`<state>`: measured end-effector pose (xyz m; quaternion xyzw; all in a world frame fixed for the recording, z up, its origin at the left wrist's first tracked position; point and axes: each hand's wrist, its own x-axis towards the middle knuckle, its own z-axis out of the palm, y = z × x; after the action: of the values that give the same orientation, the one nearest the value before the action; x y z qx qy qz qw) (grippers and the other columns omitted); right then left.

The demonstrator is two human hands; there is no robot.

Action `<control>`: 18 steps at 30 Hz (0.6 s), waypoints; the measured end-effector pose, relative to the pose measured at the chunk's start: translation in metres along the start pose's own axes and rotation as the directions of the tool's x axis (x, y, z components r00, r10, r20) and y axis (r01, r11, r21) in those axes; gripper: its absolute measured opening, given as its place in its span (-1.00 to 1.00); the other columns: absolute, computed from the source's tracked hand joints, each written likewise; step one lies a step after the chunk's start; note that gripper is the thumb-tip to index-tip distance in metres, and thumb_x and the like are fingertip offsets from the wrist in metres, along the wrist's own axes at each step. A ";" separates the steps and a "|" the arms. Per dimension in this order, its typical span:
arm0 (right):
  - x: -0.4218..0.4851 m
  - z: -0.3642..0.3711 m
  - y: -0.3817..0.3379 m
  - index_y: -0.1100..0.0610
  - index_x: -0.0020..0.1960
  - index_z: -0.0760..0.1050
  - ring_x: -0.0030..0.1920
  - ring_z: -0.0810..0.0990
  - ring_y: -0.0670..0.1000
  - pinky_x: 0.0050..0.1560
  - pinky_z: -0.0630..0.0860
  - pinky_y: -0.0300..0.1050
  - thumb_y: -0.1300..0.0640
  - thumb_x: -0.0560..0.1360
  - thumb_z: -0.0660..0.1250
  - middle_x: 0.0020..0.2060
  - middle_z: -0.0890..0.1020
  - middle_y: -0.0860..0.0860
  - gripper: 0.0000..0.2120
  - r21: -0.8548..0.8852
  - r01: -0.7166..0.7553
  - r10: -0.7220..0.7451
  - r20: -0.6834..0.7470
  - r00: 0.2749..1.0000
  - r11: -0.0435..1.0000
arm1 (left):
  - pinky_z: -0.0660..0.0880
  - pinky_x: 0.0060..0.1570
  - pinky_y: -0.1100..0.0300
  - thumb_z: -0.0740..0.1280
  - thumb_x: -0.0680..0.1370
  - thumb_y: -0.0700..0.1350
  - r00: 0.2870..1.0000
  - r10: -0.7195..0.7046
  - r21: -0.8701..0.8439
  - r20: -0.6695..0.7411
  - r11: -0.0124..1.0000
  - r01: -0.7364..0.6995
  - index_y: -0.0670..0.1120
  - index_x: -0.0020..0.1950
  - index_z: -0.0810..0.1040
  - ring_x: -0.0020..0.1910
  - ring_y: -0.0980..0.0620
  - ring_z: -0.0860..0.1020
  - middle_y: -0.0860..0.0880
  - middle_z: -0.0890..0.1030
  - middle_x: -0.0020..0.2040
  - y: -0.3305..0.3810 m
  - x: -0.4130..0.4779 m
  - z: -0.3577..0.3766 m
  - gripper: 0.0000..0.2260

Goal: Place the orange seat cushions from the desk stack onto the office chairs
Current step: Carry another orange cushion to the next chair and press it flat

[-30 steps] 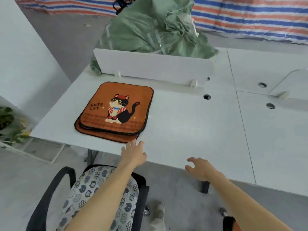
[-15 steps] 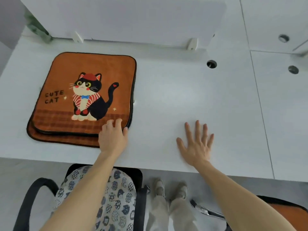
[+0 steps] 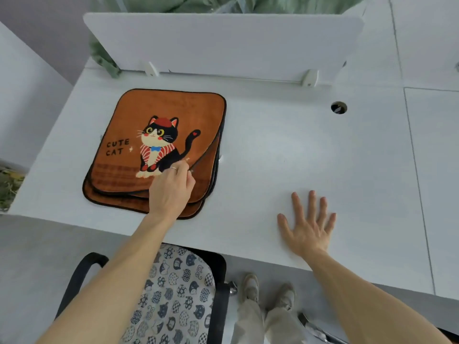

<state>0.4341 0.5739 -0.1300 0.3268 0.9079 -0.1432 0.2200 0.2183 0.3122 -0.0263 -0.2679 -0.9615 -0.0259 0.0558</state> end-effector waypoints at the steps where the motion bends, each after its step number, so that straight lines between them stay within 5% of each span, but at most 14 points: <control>1: 0.002 -0.002 0.002 -0.30 0.54 -0.43 0.48 -0.59 0.08 0.48 -0.44 0.29 -0.51 0.49 -0.21 0.50 -0.54 -0.09 -0.25 0.029 0.010 -0.011 0.044 0.999 1.000 | 0.44 -0.46 0.09 0.17 0.66 -0.12 0.999 -0.007 -0.052 -0.052 0.999 0.004 -0.19 0.02 0.49 -0.32 -0.11 0.56 -0.14 0.63 -0.04 0.004 0.002 -0.010 -0.82; 4: -0.002 -0.024 0.006 -0.34 0.54 -0.35 0.49 -0.57 0.08 0.44 -0.48 0.26 -0.56 0.45 -0.08 0.51 -0.52 -0.11 -0.20 0.143 0.051 -0.071 0.135 0.988 0.988 | 0.52 -0.35 0.07 0.17 0.69 -0.14 0.985 0.003 -0.210 -0.171 0.977 -0.039 -0.18 0.09 0.48 -0.15 -0.12 0.61 -0.13 0.58 0.22 0.027 -0.001 -0.051 -0.86; 7: -0.008 -0.060 0.010 -0.23 0.60 0.09 0.60 -0.32 0.05 0.53 -0.30 0.25 -0.59 0.42 -0.06 0.63 -0.22 -0.07 -0.17 0.419 -0.020 -0.079 0.218 0.973 0.908 | 0.53 -0.31 0.09 0.13 0.68 -0.09 0.976 0.068 -0.356 -0.205 0.924 -0.140 -0.13 0.15 0.47 -0.13 -0.10 0.61 -0.09 0.62 0.08 0.072 -0.017 -0.071 -0.81; 10: -0.014 -0.100 0.019 -0.03 0.45 0.45 0.52 0.27 0.09 0.53 0.08 0.21 -0.73 0.17 0.03 0.49 0.41 0.04 0.10 0.812 -0.274 -0.045 0.345 0.937 0.516 | 0.53 -0.09 0.13 0.15 0.69 -0.04 0.990 0.130 -0.541 -0.048 0.830 -0.135 -0.10 0.24 0.52 0.00 -0.02 0.62 -0.03 0.64 0.09 0.128 -0.047 -0.066 -0.76; 13: -0.028 -0.120 0.038 -0.01 0.27 0.56 0.19 0.66 0.12 0.35 0.45 0.21 -0.64 0.27 0.19 0.16 0.69 0.04 -0.13 0.891 -0.393 -0.119 0.426 0.897 0.228 | 0.50 0.05 0.19 0.14 0.70 -0.02 0.975 0.178 -0.668 0.132 0.743 -0.045 -0.07 0.29 0.54 0.10 0.08 0.58 0.02 0.64 0.14 0.176 -0.085 -0.050 -0.73; 16: -0.051 -0.115 0.064 0.00 0.21 0.57 0.00 0.74 0.11 0.16 0.61 0.16 -0.38 0.45 0.36 0.04 0.73 0.05 -0.46 0.886 -0.351 -0.093 0.394 0.914 0.304 | 0.51 -0.11 0.12 0.11 0.70 0.03 0.934 0.276 -0.698 0.227 0.715 -0.042 0.00 0.24 0.52 -0.01 0.07 0.58 0.05 0.64 0.03 0.218 -0.119 -0.031 -0.75; 18: -0.060 -0.099 0.079 0.10 0.25 0.56 -0.04 0.74 0.15 0.11 0.65 0.14 -0.03 0.53 0.45 -0.01 0.73 0.10 -0.65 0.862 -0.336 -0.010 0.367 0.930 0.379 | 0.51 -0.16 0.08 0.10 0.70 0.06 0.883 0.363 -0.657 0.297 0.749 -0.087 0.02 0.23 0.50 -0.03 0.04 0.58 0.05 0.63 0.03 0.234 -0.135 -0.021 -0.75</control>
<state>0.4968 0.6411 -0.0239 0.4551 0.5942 -0.6441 0.1581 0.4558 0.4415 -0.0175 -0.3870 -0.8466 -0.2801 -0.2348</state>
